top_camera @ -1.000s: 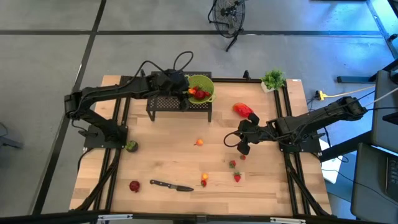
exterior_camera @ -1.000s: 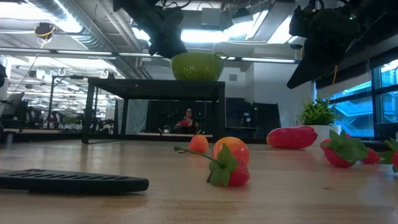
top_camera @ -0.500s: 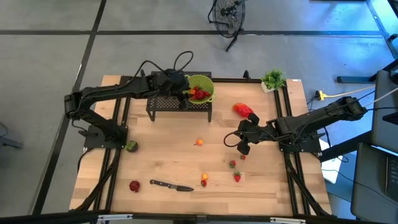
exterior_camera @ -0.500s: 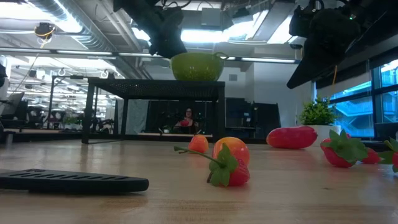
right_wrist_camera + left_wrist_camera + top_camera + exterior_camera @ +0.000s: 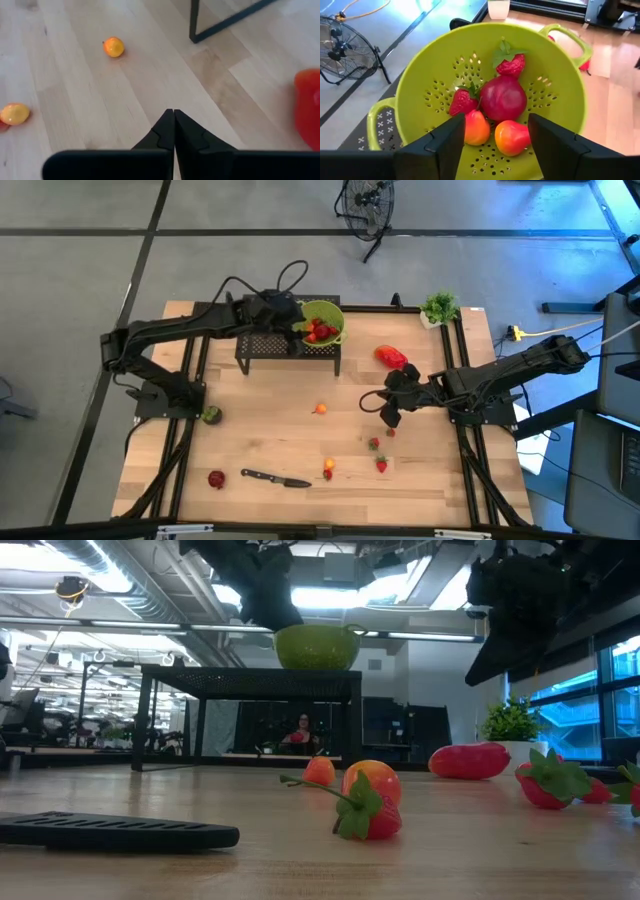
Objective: Pick & Place Fruit
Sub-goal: Put the pear into the green strainer bowl on the shelf
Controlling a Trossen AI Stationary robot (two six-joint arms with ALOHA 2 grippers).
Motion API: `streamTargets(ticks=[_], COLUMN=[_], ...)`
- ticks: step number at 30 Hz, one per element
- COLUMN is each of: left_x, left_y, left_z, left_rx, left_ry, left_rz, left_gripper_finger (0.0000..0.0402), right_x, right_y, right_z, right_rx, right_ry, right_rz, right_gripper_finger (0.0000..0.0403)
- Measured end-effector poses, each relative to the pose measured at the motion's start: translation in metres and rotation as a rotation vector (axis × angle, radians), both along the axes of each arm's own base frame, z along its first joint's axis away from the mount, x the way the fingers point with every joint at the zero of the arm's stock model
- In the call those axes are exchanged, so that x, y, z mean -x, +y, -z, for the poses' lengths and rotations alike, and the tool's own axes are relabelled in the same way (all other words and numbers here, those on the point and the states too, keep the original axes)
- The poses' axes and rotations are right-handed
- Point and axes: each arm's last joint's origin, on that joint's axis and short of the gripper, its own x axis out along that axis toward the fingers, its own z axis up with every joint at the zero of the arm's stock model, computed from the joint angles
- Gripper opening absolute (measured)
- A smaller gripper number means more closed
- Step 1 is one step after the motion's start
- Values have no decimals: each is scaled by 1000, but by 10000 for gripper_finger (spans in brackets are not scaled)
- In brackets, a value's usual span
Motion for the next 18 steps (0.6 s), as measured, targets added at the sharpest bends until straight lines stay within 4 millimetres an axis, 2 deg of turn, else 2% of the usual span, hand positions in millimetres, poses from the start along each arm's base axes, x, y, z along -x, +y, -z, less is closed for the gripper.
streamTargets(ticks=[5, 10, 14, 18], left_x=[10, 24, 34, 37], left_y=[-6, -21, -39, -61], left_z=[-14, -25, -25, -20], left_rx=[-20, -18, 8, 15], left_ry=[-40, -36, 41, 111], left_rz=[9, 42, 83, 114], left_gripper_finger=[214, 214, 214, 214], right_x=[3, 6, 7, 7], right_y=[-1, -1, 0, -1], right_z=[2, 5, 5, 4], right_rx=[-47, -104, -130, -141], right_ry=[19, 53, 63, 67], right_rz=[68, 106, 112, 129], right_gripper_finger=[16, 17, 4, 10])
